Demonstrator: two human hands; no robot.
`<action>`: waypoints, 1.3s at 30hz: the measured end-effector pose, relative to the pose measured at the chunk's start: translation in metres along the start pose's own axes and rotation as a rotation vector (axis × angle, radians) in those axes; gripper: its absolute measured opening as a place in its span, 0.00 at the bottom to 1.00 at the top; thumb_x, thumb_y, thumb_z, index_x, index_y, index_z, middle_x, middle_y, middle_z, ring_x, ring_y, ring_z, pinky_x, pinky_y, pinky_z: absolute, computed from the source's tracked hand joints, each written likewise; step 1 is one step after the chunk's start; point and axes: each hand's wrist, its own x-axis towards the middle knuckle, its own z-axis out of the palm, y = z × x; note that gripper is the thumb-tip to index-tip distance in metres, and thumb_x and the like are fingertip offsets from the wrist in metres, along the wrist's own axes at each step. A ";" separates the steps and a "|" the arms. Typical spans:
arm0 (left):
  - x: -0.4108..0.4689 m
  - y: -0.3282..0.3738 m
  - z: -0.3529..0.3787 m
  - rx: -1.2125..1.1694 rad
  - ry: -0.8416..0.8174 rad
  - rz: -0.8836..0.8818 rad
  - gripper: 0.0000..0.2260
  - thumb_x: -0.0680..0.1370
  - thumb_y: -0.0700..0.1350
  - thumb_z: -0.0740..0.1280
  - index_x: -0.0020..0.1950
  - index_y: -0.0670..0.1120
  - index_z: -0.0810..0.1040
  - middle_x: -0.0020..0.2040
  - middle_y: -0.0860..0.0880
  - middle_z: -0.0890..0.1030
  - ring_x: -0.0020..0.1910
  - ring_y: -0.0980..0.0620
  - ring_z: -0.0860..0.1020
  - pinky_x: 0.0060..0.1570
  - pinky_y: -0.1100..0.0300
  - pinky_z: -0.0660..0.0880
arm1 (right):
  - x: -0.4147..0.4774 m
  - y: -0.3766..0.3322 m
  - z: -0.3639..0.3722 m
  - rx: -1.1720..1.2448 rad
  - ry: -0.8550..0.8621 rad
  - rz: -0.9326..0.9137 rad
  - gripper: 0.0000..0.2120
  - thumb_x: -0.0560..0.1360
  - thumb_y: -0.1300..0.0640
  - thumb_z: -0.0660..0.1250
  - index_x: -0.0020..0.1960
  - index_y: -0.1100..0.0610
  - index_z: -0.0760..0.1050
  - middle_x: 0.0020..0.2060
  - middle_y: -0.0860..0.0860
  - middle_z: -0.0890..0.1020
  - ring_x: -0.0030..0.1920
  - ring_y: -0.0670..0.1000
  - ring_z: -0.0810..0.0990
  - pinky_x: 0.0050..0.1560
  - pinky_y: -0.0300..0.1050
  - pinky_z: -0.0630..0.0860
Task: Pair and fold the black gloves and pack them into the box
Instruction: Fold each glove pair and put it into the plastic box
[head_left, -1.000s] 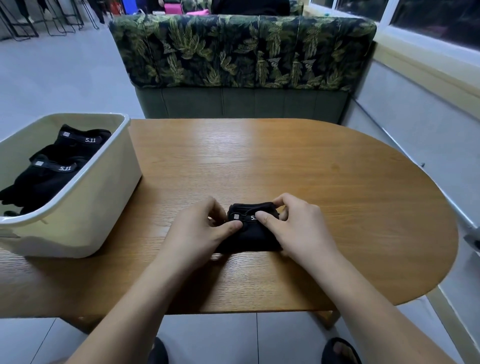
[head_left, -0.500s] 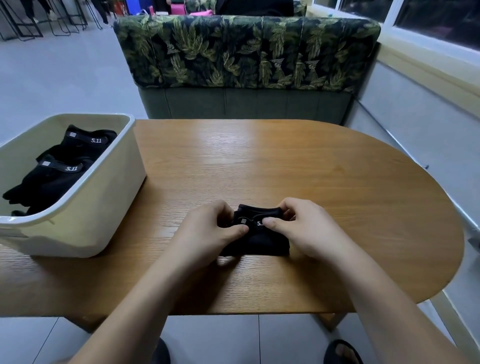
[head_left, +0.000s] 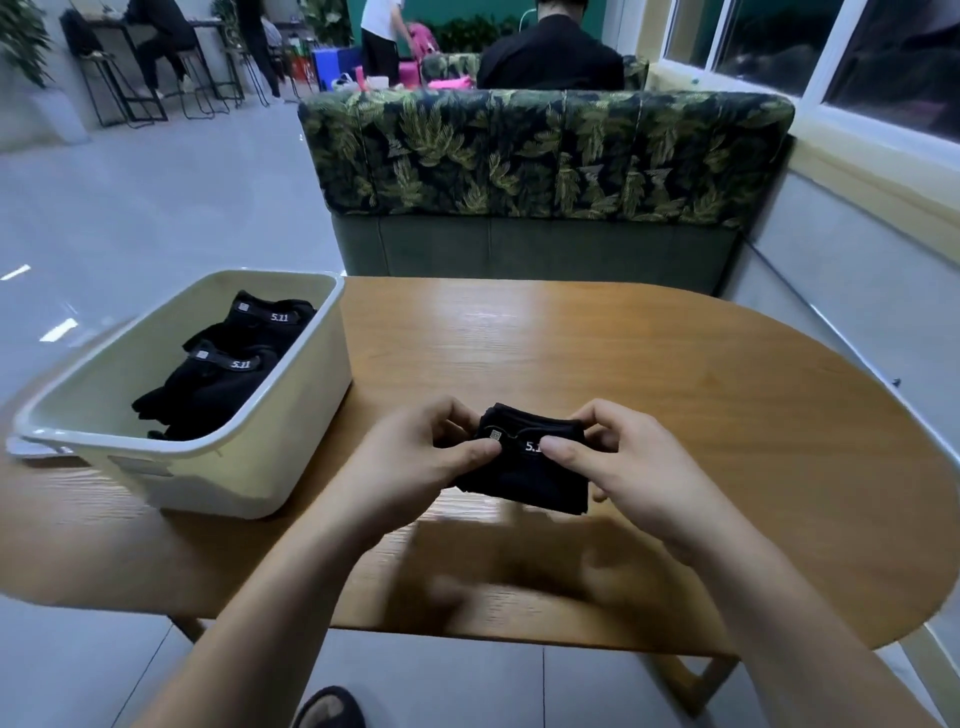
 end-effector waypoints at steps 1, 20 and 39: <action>-0.002 0.006 -0.009 0.015 0.013 0.016 0.05 0.80 0.47 0.76 0.52 0.48 0.84 0.45 0.47 0.88 0.46 0.46 0.87 0.52 0.45 0.83 | 0.000 -0.010 0.001 0.017 0.000 -0.019 0.10 0.79 0.49 0.75 0.51 0.55 0.80 0.46 0.54 0.87 0.32 0.38 0.78 0.33 0.36 0.75; -0.043 -0.004 -0.259 0.284 0.220 -0.077 0.06 0.79 0.51 0.75 0.50 0.49 0.86 0.45 0.47 0.88 0.43 0.47 0.85 0.45 0.51 0.78 | 0.067 -0.189 0.171 -0.254 -0.170 -0.461 0.10 0.81 0.42 0.70 0.58 0.46 0.78 0.42 0.40 0.80 0.49 0.47 0.81 0.48 0.44 0.76; -0.025 -0.048 -0.267 1.085 0.099 -0.237 0.20 0.81 0.67 0.65 0.42 0.54 0.83 0.36 0.52 0.81 0.40 0.56 0.76 0.43 0.53 0.67 | 0.093 -0.184 0.234 -0.856 -0.184 -0.524 0.10 0.78 0.42 0.72 0.41 0.44 0.80 0.48 0.45 0.78 0.60 0.54 0.70 0.66 0.54 0.62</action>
